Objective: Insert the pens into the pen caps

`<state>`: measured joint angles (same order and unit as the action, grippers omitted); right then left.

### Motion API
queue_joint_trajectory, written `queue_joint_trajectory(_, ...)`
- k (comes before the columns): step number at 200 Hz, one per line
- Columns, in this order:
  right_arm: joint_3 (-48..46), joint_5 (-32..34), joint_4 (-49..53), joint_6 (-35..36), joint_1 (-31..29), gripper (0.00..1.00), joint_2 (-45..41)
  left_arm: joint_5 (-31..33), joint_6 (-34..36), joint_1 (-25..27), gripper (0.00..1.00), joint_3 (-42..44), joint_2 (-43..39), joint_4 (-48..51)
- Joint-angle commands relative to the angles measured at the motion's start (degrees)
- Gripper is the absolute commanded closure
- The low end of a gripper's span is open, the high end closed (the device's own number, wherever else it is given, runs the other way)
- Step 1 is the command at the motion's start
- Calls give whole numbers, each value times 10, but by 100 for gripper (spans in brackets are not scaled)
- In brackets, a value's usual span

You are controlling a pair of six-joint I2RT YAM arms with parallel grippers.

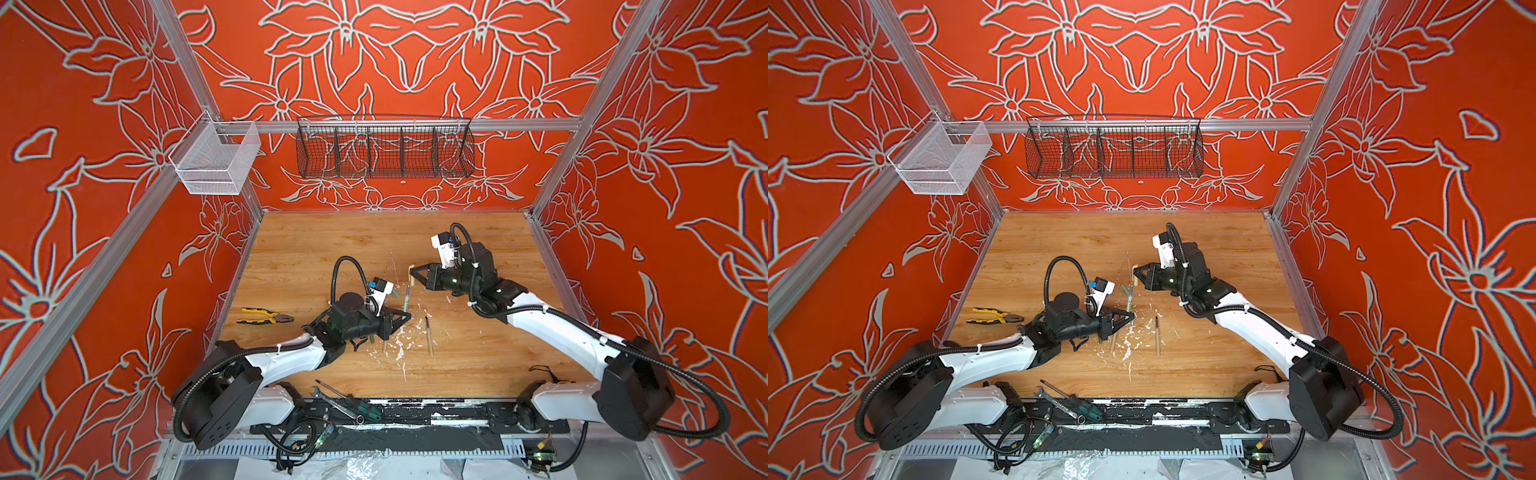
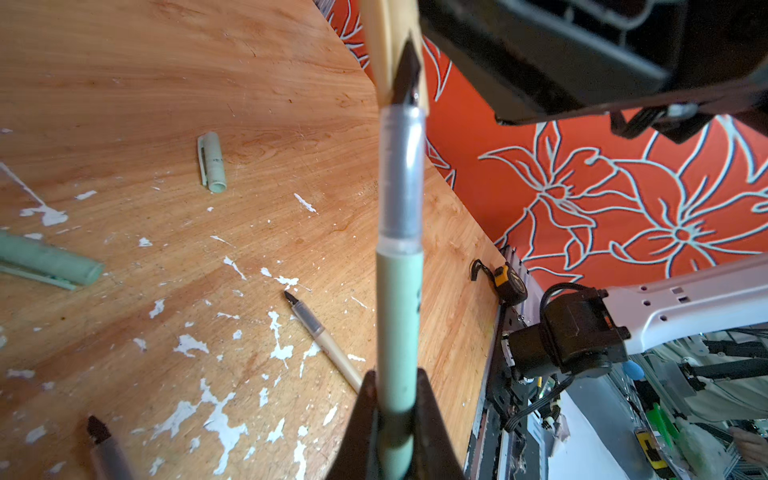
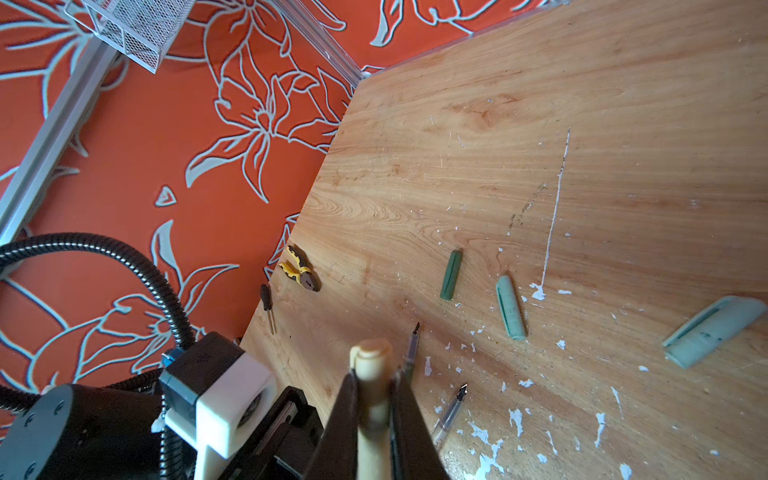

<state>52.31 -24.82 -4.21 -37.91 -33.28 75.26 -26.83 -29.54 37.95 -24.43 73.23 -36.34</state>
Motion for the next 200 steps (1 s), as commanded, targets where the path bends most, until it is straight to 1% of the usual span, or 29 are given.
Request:
queue_joint_trajectory(1, -5, 13, -13, -2, -7, 92, -17, -7, 2, -3, 100, -5, -3, -11)
queue_joint_trajectory(14, -2, 23, -14, -6, -7, 92, -18, -25, 9, -3, 100, -5, 2, -1)
queue_joint_trajectory(30, 0, 33, -15, -9, -7, 92, -19, -50, 35, -4, 100, -10, -15, 46)
queue_joint_trajectory(38, 2, 40, -14, -10, -7, 92, -20, -61, 63, -4, 100, -17, -31, 92)
queue_joint_trajectory(55, -2, 55, -18, -16, -7, 92, -22, -68, 140, -4, 100, -44, -74, 221)
queue_joint_trajectory(65, -6, 67, -25, -19, -7, 92, -26, -59, 167, -4, 100, -51, -98, 268)
queue_joint_trajectory(71, -11, 73, -30, -22, -7, 92, -27, -48, 155, -4, 100, -42, -110, 257)
queue_joint_trajectory(83, -17, 79, -44, -29, -6, 92, -29, -60, 139, -4, 100, -14, -121, 209)
queue_joint_trajectory(106, -27, 76, -71, -44, -7, 91, -32, -36, 160, -4, 100, -28, -127, 260)
queue_joint_trajectory(200, -51, 73, -105, -40, -29, 90, -42, -20, 165, -6, 100, -37, -113, 264)
